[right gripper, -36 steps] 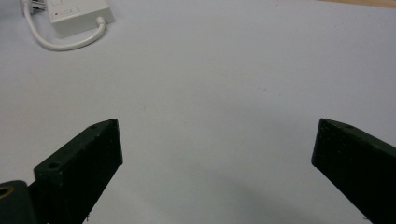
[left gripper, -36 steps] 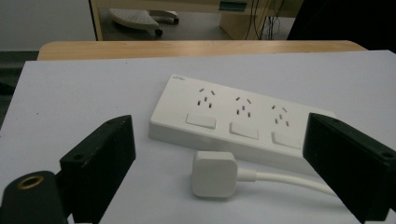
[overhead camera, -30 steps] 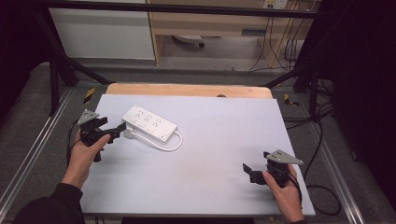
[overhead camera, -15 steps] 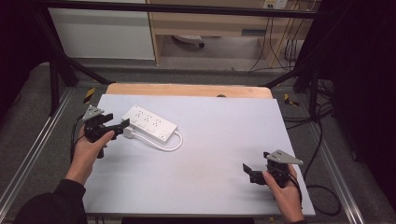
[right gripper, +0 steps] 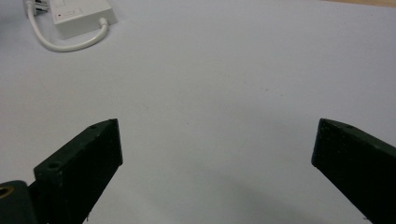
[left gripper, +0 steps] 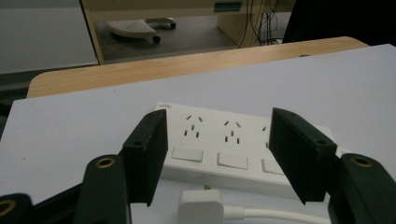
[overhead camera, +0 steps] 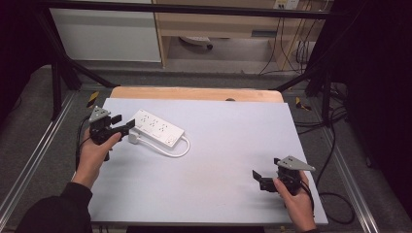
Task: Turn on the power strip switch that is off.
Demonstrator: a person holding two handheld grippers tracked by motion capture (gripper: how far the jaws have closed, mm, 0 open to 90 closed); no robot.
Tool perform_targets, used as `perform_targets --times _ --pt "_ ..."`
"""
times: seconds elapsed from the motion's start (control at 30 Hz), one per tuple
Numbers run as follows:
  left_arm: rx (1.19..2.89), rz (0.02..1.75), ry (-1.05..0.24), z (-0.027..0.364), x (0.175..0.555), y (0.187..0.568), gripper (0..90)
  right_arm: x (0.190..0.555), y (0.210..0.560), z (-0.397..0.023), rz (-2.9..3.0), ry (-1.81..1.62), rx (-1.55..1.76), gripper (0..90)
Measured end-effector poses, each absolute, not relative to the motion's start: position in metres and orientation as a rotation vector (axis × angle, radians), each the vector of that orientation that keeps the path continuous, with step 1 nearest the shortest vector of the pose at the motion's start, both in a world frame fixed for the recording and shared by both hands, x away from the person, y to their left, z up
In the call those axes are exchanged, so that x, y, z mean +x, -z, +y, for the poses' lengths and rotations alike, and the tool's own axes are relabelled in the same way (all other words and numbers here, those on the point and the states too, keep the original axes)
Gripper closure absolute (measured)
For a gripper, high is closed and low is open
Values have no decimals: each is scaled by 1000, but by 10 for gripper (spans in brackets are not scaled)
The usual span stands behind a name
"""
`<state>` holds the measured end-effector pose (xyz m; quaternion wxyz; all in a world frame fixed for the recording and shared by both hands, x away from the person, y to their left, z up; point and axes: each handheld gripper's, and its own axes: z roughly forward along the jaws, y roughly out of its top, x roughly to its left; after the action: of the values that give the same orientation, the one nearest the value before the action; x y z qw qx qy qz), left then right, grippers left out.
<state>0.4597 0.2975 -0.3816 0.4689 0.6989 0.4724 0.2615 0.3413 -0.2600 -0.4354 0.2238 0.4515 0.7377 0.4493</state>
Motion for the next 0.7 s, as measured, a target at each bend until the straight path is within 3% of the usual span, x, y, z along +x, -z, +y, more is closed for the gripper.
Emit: perform_targets --times 0.3,0.7 --pt "1744 1171 -623 290 472 383 464 342 435 -259 2037 -1242 1246 23" --pt "1740 1200 -568 290 487 392 647 343 436 -259 2039 -1242 1248 23"
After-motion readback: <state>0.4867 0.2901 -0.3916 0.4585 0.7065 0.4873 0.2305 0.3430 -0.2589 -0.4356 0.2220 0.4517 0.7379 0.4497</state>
